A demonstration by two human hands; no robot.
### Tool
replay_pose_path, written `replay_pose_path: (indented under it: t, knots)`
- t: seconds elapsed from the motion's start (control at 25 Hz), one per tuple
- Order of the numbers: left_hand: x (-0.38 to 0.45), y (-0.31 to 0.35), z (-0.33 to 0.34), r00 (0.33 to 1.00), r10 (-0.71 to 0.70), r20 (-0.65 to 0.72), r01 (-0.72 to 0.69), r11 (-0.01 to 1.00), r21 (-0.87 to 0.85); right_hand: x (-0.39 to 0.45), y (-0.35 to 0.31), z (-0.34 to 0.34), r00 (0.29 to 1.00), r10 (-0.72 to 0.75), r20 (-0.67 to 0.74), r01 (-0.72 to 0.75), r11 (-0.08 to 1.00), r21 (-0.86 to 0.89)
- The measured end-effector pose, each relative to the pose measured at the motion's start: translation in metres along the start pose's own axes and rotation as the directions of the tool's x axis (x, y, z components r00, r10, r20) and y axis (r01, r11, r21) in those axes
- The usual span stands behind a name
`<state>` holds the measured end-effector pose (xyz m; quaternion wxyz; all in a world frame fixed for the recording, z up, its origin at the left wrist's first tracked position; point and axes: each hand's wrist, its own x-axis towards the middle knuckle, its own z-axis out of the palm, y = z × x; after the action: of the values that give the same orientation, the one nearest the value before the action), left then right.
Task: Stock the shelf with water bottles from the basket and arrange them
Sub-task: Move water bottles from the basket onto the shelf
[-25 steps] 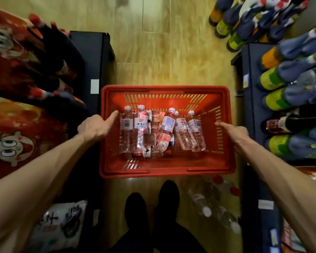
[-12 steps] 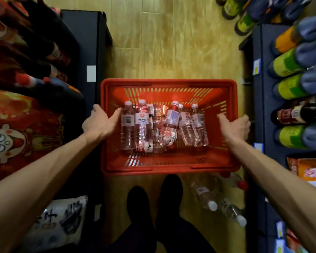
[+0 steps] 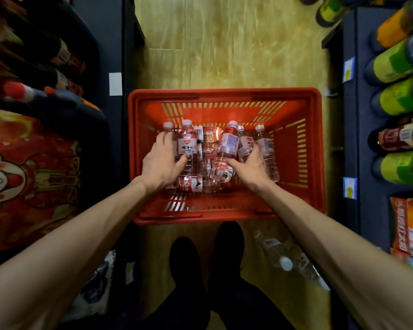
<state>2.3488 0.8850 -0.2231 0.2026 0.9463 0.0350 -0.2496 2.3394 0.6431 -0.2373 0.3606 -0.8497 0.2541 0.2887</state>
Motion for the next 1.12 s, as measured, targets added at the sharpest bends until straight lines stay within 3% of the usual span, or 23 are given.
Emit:
replay_pose_path:
  t: [0.2, 0.52, 0.76, 0.92, 1.12]
  knots:
    - [0.025, 0.004, 0.033, 0.994, -0.092, 0.058, 0.092, 0.996, 0.004, 0.028, 0.001, 0.025, 0.999, 0.047, 0.019, -0.048, 0.995, 0.083]
    - [0.049, 0.034, 0.075, 0.959, -0.276, -0.066, 0.276, 0.961, -0.006, 0.063, -0.004, 0.058, 0.993, 0.115, -0.007, -0.113, 0.985, 0.131]
    - [0.055, 0.033, 0.093, 0.967, -0.255, -0.011, 0.254, 0.966, -0.051, 0.072, 0.003, 0.058, 0.987, 0.159, -0.003, -0.158, 0.981, 0.117]
    - [0.048, 0.029, 0.077, 0.951, -0.31, 0.012, 0.305, 0.928, -0.212, 0.056, 0.006, 0.037, 0.988, 0.14, -0.058, -0.128, 0.978, 0.166]
    - [0.011, 0.046, 0.042, 0.969, -0.245, 0.001, 0.23, 0.908, -0.35, 0.013, -0.002, 0.001, 0.991, 0.122, -0.055, -0.106, 0.967, 0.23]
